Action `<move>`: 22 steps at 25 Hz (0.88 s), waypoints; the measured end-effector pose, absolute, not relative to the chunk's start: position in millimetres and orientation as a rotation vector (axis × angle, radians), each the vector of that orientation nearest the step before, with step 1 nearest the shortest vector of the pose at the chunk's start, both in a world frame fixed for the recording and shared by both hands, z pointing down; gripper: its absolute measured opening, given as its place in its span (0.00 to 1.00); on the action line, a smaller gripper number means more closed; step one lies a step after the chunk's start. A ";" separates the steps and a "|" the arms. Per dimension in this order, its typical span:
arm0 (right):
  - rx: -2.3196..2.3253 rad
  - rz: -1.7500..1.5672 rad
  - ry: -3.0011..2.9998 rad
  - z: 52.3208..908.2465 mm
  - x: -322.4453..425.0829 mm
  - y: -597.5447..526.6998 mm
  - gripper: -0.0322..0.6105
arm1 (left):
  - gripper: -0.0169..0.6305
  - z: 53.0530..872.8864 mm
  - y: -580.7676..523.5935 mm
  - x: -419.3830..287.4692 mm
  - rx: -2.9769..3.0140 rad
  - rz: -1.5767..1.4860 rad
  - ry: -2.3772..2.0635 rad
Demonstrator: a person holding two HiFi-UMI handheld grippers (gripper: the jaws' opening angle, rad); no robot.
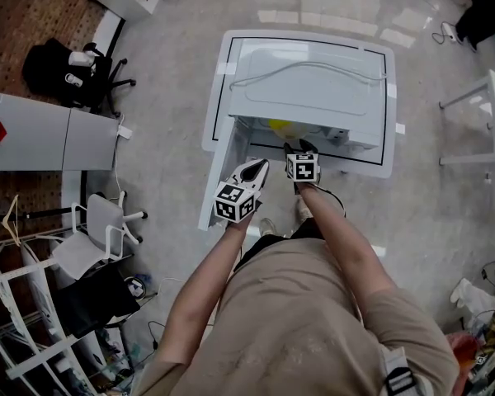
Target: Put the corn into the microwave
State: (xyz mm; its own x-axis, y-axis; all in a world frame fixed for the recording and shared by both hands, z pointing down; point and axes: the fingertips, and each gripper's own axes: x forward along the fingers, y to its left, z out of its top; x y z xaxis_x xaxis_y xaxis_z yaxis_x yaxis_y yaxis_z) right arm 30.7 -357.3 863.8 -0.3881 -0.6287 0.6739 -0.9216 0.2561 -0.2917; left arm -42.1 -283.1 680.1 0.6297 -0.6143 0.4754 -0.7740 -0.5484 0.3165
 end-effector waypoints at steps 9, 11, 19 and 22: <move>1.472 0.843 -2.016 861.1 34.6 -384.0 0.37 | 0.02 677.5 -272.6 -52.4 2.333 0.401 -1.110; 1.469 0.833 -2.014 860.5 34.6 -390.2 0.37 | 0.02 677.3 -269.6 -55.1 2.328 0.404 -1.114; 1.487 0.796 -2.005 859.7 45.4 -406.5 0.37 | 0.02 672.0 -264.0 -53.7 2.351 0.390 -1.097; 1.492 0.801 -2.054 849.2 47.6 -400.8 0.37 | 0.02 666.7 -264.5 -52.3 2.375 0.361 -1.086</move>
State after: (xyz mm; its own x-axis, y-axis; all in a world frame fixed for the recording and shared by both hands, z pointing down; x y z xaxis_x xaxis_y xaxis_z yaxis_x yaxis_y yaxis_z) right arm 47.6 -400.8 849.2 -0.2944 -0.6770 0.6745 -0.9549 0.2363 -0.1796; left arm -52.3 -264.5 666.7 0.6466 -0.6296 0.4307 -0.7622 -0.5566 0.3305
